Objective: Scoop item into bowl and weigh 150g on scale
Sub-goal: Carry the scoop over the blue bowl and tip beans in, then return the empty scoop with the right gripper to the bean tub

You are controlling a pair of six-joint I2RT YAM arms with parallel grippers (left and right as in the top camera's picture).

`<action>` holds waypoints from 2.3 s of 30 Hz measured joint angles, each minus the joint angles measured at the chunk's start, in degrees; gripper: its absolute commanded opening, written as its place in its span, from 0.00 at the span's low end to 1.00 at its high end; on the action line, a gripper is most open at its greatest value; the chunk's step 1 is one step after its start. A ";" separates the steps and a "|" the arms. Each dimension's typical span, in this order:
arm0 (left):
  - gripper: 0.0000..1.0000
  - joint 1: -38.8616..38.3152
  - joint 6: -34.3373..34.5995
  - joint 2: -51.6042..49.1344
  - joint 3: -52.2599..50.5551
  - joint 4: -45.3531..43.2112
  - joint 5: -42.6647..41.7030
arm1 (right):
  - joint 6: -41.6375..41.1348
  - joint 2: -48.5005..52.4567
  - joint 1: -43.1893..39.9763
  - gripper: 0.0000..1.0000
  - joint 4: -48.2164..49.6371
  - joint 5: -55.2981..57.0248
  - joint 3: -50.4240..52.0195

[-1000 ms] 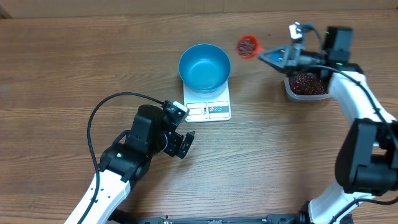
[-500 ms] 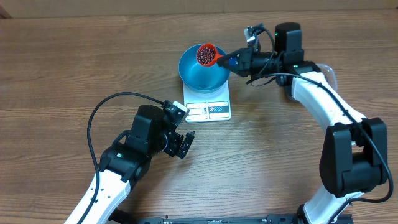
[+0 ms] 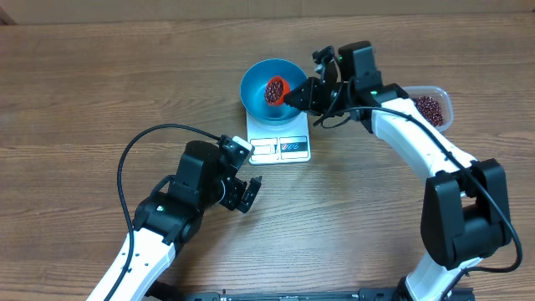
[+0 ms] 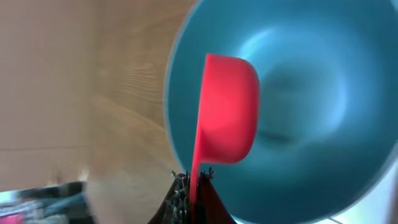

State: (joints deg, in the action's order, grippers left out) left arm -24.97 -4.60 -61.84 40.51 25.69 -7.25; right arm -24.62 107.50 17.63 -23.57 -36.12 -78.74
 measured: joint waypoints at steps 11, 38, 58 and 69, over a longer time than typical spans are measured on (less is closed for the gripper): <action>1.00 0.00 0.00 0.00 0.00 0.00 0.00 | 11.72 0.07 6.25 0.04 -11.76 20.22 -10.82; 1.00 0.00 0.00 0.00 0.00 0.00 0.00 | 35.15 0.07 20.20 0.04 -14.62 59.91 -11.69; 0.99 0.00 0.00 0.00 0.00 0.00 0.00 | 32.50 -16.90 -5.81 0.04 -25.31 36.30 -12.13; 1.00 0.00 0.00 0.00 0.00 0.00 0.00 | 32.30 -18.27 -22.60 0.04 -34.29 35.06 -11.23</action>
State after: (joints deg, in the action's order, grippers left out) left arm -24.97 -4.60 -61.84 40.51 25.69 -7.25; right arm 7.68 89.23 -4.97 -57.87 -1.06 -89.97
